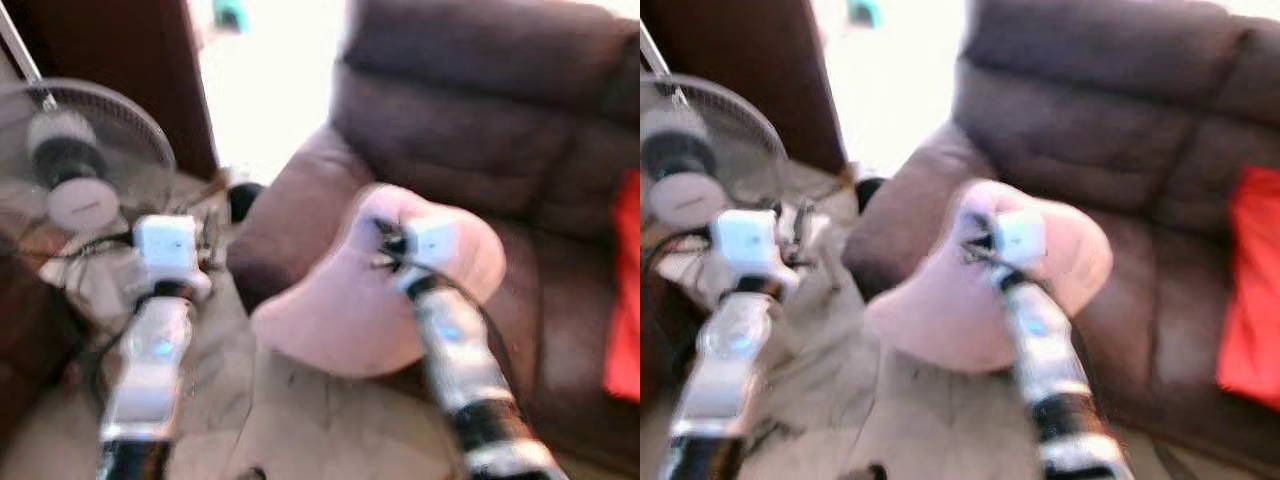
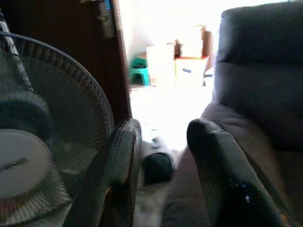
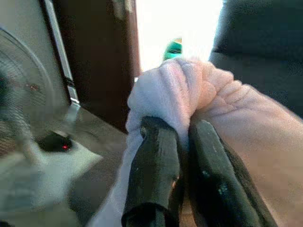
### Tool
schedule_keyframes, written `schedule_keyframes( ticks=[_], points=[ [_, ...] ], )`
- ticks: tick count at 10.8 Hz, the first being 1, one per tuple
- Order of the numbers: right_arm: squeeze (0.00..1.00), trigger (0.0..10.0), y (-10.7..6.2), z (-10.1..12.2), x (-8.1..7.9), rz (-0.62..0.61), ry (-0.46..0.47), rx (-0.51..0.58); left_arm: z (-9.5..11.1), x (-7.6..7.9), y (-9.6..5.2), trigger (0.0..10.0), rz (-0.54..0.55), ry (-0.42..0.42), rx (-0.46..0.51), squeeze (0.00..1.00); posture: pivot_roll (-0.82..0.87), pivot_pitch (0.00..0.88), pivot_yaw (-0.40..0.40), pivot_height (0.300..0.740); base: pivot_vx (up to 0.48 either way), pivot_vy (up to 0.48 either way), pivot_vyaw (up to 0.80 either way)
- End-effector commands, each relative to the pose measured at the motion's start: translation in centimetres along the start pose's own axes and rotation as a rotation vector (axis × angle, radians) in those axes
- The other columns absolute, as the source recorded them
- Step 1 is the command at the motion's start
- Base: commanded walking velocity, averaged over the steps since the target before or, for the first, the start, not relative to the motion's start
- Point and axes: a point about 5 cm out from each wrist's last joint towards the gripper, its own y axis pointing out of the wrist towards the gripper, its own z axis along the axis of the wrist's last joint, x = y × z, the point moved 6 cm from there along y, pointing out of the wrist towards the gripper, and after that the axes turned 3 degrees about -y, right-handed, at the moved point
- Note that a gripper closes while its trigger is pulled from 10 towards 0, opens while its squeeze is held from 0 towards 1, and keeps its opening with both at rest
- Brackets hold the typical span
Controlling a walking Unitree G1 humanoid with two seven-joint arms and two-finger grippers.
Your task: Move the pillow to the sofa from floor
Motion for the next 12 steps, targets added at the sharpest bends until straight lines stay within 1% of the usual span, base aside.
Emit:
schedule_keyframes(
  ticks=[1,5,6,7,8,9,11,12],
  points=[
    [0.00,10.0,0.4,3.3,1.3,-0.024,-0.026,0.120,0.6,1.2,0.1,10.0,-0.027,-0.017,0.021,0.00,0.14,0.065,-0.026,0.740,0.300,0.000,0.00],
    [0.00,10.0,0.4,3.5,1.1,-0.015,-0.024,0.123,1.0,0.9,0.3,10.0,-0.021,-0.009,0.032,0.00,0.14,0.071,-0.028,0.740,0.304,0.000,0.00],
    [0.00,10.0,0.5,3.6,0.9,-0.001,-0.039,0.127,1.2,0.6,0.4,10.0,-0.015,0.000,0.037,0.00,0.14,0.075,-0.029,0.740,0.311,0.000,0.00],
    [0.00,10.0,0.5,3.8,0.5,0.013,-0.054,0.138,1.3,0.2,0.4,10.0,-0.008,0.008,0.041,0.00,0.14,0.077,-0.029,0.740,0.307,0.000,0.77],
    [0.00,10.0,0.5,3.6,0.5,0.008,-0.025,0.131,1.5,0.0,0.5,10.0,-0.003,0.012,0.044,0.00,0.14,0.077,-0.029,0.740,0.311,0.000,0.00],
    [0.00,10.0,0.5,3.4,0.8,-0.008,-0.013,0.123,1.5,0.0,0.6,10.0,-0.003,0.014,0.047,0.00,0.14,0.077,-0.029,0.740,0.311,0.000,0.00],
    [0.00,10.0,0.5,3.6,0.7,0.005,-0.020,0.129,1.7,-0.2,0.7,10.0,0.002,0.021,0.053,0.00,0.14,0.077,-0.030,0.740,0.307,0.000,0.00],
    [0.00,10.0,0.6,3.7,0.4,0.022,-0.025,0.128,1.9,-0.7,0.9,10.0,0.013,0.033,0.060,0.00,0.14,0.078,-0.030,0.740,0.307,0.000,0.00]
  ],
)
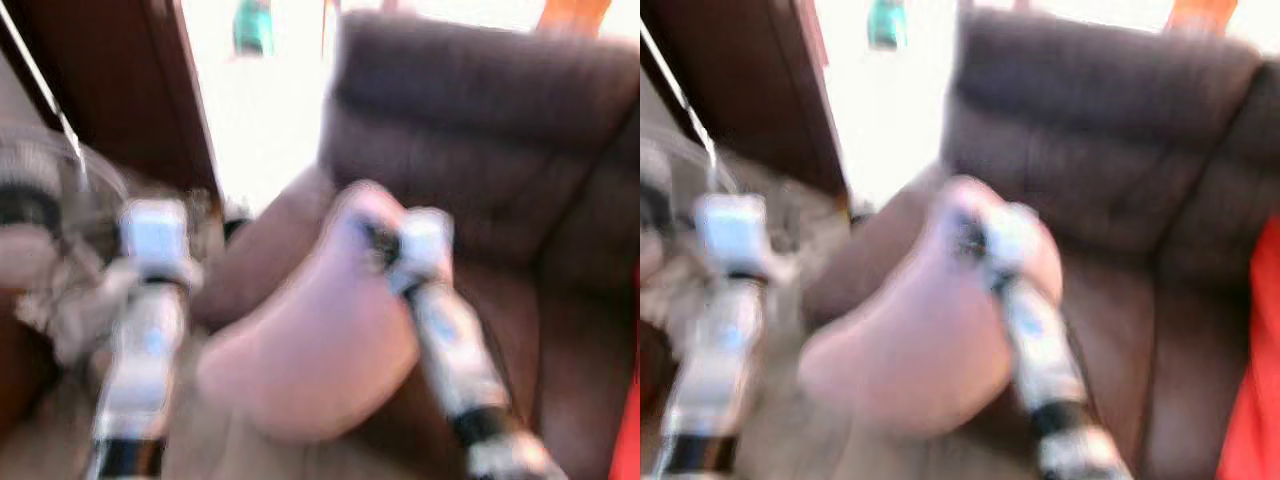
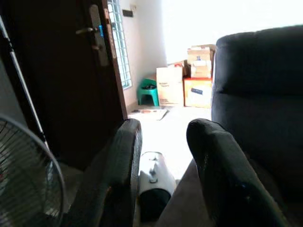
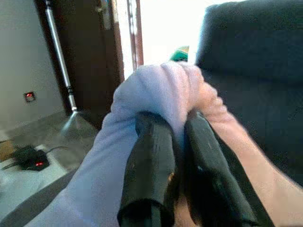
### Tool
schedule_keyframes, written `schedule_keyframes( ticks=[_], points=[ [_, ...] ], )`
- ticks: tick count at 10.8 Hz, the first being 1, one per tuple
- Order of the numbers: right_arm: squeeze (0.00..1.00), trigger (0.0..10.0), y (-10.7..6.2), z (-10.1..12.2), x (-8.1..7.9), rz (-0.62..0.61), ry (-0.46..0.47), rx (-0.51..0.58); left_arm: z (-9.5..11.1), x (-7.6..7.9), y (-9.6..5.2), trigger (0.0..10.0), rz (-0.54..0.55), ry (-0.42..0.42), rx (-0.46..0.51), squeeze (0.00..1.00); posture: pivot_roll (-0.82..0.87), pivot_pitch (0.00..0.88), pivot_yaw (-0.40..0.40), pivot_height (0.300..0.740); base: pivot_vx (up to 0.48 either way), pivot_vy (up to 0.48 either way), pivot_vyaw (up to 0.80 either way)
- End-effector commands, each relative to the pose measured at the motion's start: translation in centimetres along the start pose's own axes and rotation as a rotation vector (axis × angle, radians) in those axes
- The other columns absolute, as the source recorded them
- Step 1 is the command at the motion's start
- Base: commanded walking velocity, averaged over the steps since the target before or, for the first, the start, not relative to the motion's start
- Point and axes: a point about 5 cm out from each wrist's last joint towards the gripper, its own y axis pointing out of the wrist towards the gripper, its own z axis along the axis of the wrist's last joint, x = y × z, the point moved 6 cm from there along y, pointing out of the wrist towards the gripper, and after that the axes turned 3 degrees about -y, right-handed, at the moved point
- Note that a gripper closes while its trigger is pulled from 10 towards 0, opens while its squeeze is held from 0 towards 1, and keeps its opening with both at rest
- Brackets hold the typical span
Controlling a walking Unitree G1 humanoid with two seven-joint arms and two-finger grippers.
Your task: Move the pillow to the sofa from floor
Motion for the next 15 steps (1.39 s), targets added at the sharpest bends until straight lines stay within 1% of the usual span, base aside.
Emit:
schedule_keyframes(
  ticks=[1,3,4,5,10,11,12,13,15],
  points=[
    [0.00,10.0,1.3,4.3,-1.7,0.056,-0.016,0.147,0.7,-1.3,0.2,10.0,0.028,0.033,0.020,0.00,0.14,0.079,-0.030,0.740,0.311,0.000,0.00],
    [0.00,10.0,1.8,5.0,-2.4,0.081,0.007,0.163,0.9,-1.7,0.2,10.0,0.036,0.042,0.024,0.00,0.15,0.080,-0.030,0.740,0.309,0.000,0.00],
    [0.00,10.0,1.9,5.2,-3.0,0.113,0.003,0.169,0.9,-1.8,0.1,10.0,0.040,0.044,0.023,0.00,0.15,0.081,-0.032,0.740,0.311,0.000,0.00],
    [0.00,10.0,1.9,5.3,-3.2,0.116,0.007,0.172,0.8,-1.8,0.1,10.0,0.042,0.045,0.022,0.00,0.14,0.081,-0.033,0.740,0.311,0.000,0.00],
    [0.00,10.0,2.2,4.1,-3.6,0.151,-0.008,0.124,0.5,-2.0,-0.1,10.0,0.055,0.050,0.011,0.00,0.14,0.083,-0.039,0.740,0.313,0.000,0.00],
    [0.00,10.0,2.9,3.8,-3.5,0.152,-0.033,0.102,0.2,-2.2,-0.1,10.0,0.070,0.054,0.003,0.00,0.15,0.082,-0.041,0.740,0.000,0.000,0.00],
    [0.00,10.0,3.4,3.7,-3.3,0.145,-0.038,0.090,0.1,-2.3,-0.2,10.0,0.074,0.048,0.000,0.00,0.15,0.082,-0.043,0.740,0.000,0.000,0.00],
    [0.00,10.0,4.0,3.7,-3.1,0.137,-0.024,0.082,0.2,-2.1,-0.2,10.0,0.067,0.048,0.006,0.00,0.15,0.083,-0.044,0.740,0.000,0.000,0.00],
    [0.00,10.0,6.0,3.5,-3.1,0.119,-0.014,0.017,0.2,-1.9,-0.4,10.0,0.067,0.046,0.005,0.00,0.16,0.085,-0.050,0.740,0.000,0.000,0.00]
  ],
)
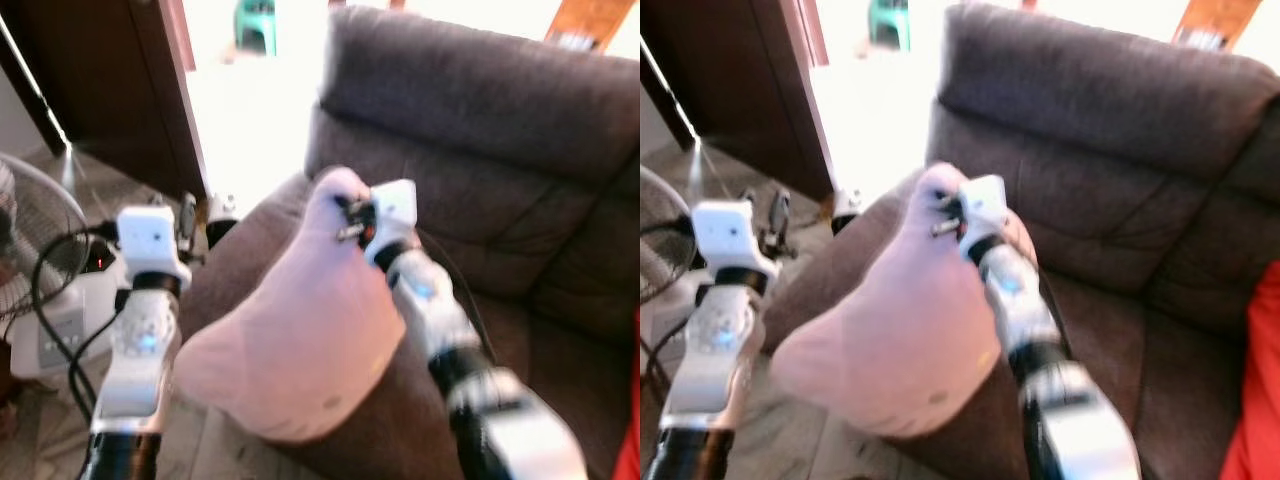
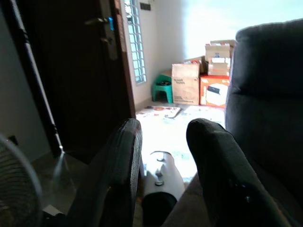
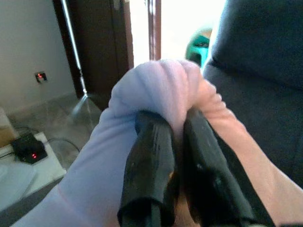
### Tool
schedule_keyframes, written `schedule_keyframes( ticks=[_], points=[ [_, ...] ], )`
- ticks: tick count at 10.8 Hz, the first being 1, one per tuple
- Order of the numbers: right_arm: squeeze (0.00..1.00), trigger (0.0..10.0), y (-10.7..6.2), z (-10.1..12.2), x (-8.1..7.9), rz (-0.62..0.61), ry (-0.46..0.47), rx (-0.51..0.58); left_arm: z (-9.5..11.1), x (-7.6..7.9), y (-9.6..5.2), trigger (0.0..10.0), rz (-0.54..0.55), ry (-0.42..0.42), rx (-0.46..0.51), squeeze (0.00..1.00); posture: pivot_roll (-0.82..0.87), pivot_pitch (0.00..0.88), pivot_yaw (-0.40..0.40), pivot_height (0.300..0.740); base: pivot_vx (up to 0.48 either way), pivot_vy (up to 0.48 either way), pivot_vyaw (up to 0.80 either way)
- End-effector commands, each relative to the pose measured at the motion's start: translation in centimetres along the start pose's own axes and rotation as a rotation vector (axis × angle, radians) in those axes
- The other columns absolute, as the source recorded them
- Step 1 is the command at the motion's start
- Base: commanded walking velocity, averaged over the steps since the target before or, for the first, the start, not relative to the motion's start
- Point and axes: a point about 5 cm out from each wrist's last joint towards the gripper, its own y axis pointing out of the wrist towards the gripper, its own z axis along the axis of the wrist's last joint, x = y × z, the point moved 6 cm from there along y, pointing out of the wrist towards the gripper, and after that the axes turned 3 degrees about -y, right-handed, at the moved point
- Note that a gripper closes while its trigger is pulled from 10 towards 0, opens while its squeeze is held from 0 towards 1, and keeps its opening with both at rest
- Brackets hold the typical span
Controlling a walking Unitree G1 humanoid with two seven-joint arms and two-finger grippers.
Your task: Move the pillow to the sofa from floor
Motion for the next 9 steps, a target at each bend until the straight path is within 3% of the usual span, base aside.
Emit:
schedule_keyframes(
  ticks=[1,2,4,9],
  points=[
    [0.00,10.0,1.0,1.4,0.2,-0.033,-0.027,0.014,0.3,-0.1,-0.2,10.0,0.005,0.018,0.009,0.00,0.16,0.085,-0.052,0.740,0.000,0.000,0.00],
    [0.00,10.0,1.5,2.4,0.8,-0.052,-0.004,0.027,0.5,-0.2,-0.2,10.0,0.012,0.018,0.014,0.00,0.17,0.085,-0.055,0.740,0.000,0.000,0.00],
    [0.00,10.0,2.5,5.3,1.2,-0.054,-0.043,0.082,0.6,-0.5,-0.3,10.0,0.020,0.022,0.017,0.00,0.17,0.086,-0.056,0.740,0.000,0.000,0.00],
    [0.00,10.0,2.5,5.3,1.2,-0.054,-0.043,0.082,0.6,-0.5,-0.3,10.0,0.020,0.022,0.017,0.00,0.17,0.086,-0.056,0.740,0.000,0.000,0.00]
  ],
)
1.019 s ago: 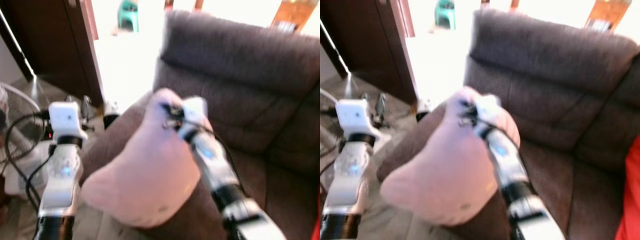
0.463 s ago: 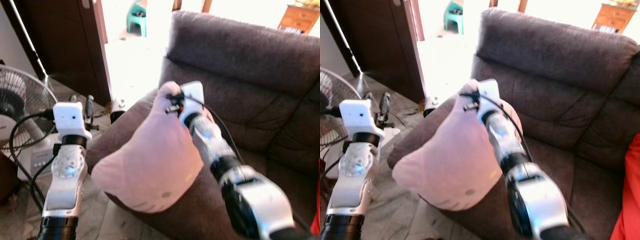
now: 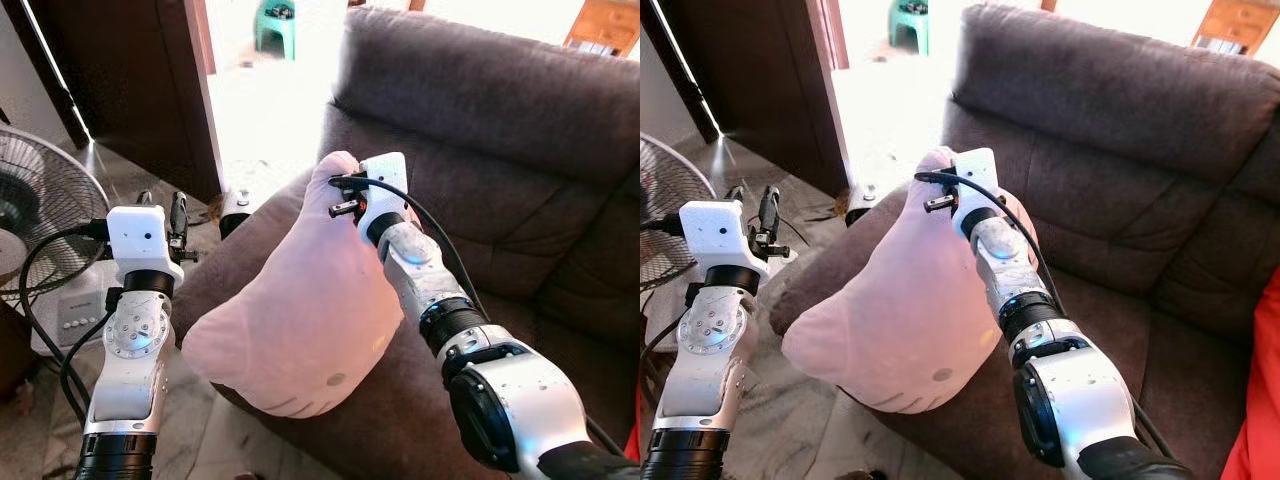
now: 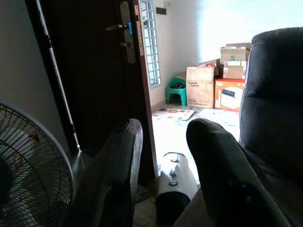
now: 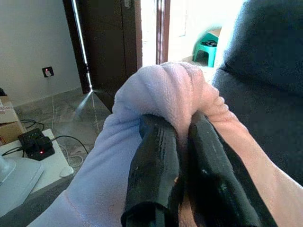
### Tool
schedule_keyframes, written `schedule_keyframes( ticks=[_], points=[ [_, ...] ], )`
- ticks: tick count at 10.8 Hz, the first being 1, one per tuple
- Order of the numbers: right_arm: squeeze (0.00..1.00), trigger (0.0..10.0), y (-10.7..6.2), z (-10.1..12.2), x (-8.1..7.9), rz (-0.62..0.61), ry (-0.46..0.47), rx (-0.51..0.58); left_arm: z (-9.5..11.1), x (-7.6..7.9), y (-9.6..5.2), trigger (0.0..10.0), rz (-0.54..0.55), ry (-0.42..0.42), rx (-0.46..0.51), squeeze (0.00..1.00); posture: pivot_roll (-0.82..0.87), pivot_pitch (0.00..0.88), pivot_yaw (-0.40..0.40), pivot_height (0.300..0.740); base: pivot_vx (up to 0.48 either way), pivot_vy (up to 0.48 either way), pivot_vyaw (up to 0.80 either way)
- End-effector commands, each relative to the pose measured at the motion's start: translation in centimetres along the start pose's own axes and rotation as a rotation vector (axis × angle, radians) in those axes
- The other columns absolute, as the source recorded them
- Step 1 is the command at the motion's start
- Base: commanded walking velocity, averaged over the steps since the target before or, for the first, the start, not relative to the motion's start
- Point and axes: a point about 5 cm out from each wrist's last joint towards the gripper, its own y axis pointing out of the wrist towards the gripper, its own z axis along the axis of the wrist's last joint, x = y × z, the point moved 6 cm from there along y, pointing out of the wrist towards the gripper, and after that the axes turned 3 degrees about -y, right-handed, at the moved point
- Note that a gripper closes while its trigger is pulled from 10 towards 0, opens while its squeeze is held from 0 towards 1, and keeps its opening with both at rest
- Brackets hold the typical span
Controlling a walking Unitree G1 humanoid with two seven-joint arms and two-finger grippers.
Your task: Move the pillow to the sofa from floor
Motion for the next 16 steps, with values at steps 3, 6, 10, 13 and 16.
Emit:
schedule_keyframes(
  ticks=[3,6,10,13,16],
  points=[
    [0.00,10.0,0.6,3.5,0.5,-0.014,-0.025,0.108,0.0,-0.1,-0.1,10.0,0.006,0.019,-0.002,0.00,0.17,0.086,-0.056,0.740,0.000,0.000,0.00],
    [0.00,10.0,0.6,3.5,0.5,-0.014,-0.025,0.108,0.0,-0.1,-0.1,10.0,0.006,0.019,-0.002,0.00,0.17,0.086,-0.056,0.740,0.000,0.000,0.00],
    [0.00,10.0,0.3,-0.9,3.1,-0.184,-0.075,-0.161,-0.9,-0.3,-3.3,10.0,0.025,0.016,-0.074,0.00,0.24,0.154,-0.100,0.740,0.000,0.000,0.00],
    [0.00,10.0,-0.1,-1.8,3.4,-0.205,-0.112,-0.194,-0.9,0.1,-3.7,10.0,0.007,0.012,-0.098,0.00,0.24,0.152,-0.101,0.740,0.000,0.000,0.00],
    [1.00,10.0,-0.6,-3.5,2.7,-0.173,-0.083,-0.230,-1.1,0.2,-4.0,10.0,-0.007,0.012,-0.115,0.00,0.25,0.158,-0.098,0.740,0.000,0.000,0.00]
  ],
)
